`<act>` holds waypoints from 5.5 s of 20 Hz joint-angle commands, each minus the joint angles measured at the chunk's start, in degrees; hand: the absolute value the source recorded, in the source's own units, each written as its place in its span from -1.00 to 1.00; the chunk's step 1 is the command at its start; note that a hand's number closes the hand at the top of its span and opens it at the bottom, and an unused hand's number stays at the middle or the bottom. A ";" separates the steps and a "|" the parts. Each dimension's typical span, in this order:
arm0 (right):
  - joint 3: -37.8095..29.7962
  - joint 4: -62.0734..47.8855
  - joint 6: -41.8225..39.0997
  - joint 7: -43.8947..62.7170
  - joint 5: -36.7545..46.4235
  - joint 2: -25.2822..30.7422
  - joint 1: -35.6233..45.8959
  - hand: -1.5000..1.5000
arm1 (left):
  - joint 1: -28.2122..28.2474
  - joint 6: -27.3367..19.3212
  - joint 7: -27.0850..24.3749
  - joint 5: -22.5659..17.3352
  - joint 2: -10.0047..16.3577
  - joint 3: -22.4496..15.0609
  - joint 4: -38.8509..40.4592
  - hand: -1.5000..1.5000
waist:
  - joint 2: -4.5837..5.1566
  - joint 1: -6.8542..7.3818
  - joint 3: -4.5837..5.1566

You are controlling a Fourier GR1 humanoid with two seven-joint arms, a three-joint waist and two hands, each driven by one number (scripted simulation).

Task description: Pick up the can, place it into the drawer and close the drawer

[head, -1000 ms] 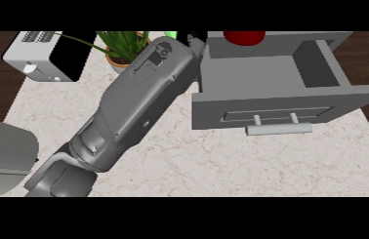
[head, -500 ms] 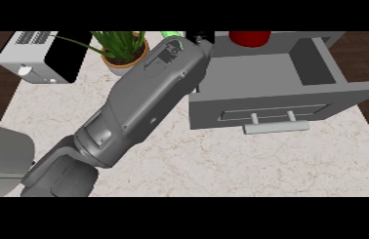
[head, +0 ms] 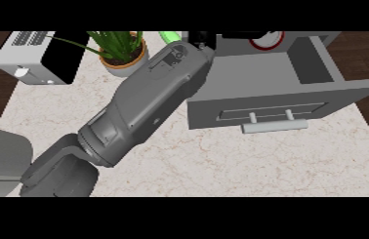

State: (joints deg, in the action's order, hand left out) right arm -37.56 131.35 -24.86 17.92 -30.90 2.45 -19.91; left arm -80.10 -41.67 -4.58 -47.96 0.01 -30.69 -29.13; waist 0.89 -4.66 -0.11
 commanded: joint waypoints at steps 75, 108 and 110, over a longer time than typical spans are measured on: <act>36.03 -86.84 48.30 -25.85 103.92 4.24 58.96 -1.00 | 10.96 -4.61 4.64 -3.01 19.13 -2.61 -21.67 -1.00 | -0.31 7.08 0.05; 25.13 -119.75 59.17 -25.03 105.21 14.81 91.14 -1.00 | 16.79 -7.34 14.01 2.37 25.94 -3.18 -39.36 -1.00 | 1.11 11.56 -0.04; 23.79 -120.84 55.80 -28.67 102.99 11.86 92.10 -1.00 | 16.71 -8.51 14.32 3.16 26.26 -3.24 -39.43 -1.00 | 0.97 11.06 -0.07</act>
State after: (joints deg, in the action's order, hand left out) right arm -11.43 10.60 34.58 -9.03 74.61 12.90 67.09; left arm -63.52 -48.98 9.02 -45.77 26.26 -33.32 -67.71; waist 2.48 6.46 -0.55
